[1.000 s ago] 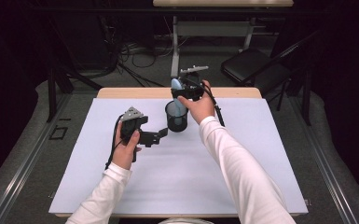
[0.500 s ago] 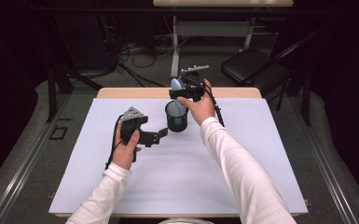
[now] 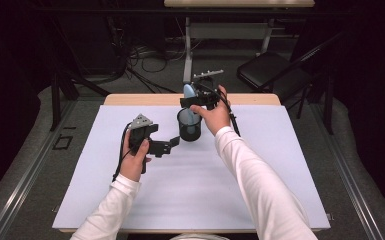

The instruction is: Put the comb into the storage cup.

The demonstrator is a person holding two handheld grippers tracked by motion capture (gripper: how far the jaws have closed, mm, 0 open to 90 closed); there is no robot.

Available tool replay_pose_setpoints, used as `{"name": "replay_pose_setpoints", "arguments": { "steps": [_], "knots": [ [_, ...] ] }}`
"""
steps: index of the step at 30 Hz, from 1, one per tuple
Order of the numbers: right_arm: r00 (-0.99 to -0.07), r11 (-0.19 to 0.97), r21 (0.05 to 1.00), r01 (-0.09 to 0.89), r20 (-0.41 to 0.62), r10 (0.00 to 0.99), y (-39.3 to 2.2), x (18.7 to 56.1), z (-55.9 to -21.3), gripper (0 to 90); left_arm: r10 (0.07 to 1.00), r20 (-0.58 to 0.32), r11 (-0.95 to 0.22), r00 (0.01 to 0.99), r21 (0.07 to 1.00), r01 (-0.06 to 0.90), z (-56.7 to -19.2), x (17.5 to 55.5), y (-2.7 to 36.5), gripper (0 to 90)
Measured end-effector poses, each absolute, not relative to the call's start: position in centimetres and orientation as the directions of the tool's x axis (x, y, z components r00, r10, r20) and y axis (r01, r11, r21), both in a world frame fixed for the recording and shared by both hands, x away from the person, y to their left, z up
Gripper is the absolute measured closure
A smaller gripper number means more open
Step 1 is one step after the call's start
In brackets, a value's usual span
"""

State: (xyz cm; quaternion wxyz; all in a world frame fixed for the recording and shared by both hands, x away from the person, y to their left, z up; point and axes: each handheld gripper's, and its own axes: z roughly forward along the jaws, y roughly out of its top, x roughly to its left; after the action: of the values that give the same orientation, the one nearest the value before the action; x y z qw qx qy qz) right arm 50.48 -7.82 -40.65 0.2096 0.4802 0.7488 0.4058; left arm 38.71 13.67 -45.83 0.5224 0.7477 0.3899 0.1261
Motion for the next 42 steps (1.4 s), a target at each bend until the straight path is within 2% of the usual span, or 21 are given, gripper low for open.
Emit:
{"name": "replay_pose_setpoints", "arguments": {
  "steps": [27, 42],
  "knots": [
    [-0.474, 0.262, 0.807, 0.528, 0.025, 0.880, -8.8, 49.4, -39.6, 0.0, 0.714, -0.247, -0.143, 0.655, 0.864, 0.482, -45.2, 39.0, 14.2, 0.7],
    [-0.483, 0.264, 0.803, 0.534, 0.034, 0.875, -9.6, 48.2, -40.0, 0.0, 0.719, -0.252, -0.127, 0.647, 0.869, 0.479, -45.0, 39.1, 14.8, 0.7]
  ]
}}
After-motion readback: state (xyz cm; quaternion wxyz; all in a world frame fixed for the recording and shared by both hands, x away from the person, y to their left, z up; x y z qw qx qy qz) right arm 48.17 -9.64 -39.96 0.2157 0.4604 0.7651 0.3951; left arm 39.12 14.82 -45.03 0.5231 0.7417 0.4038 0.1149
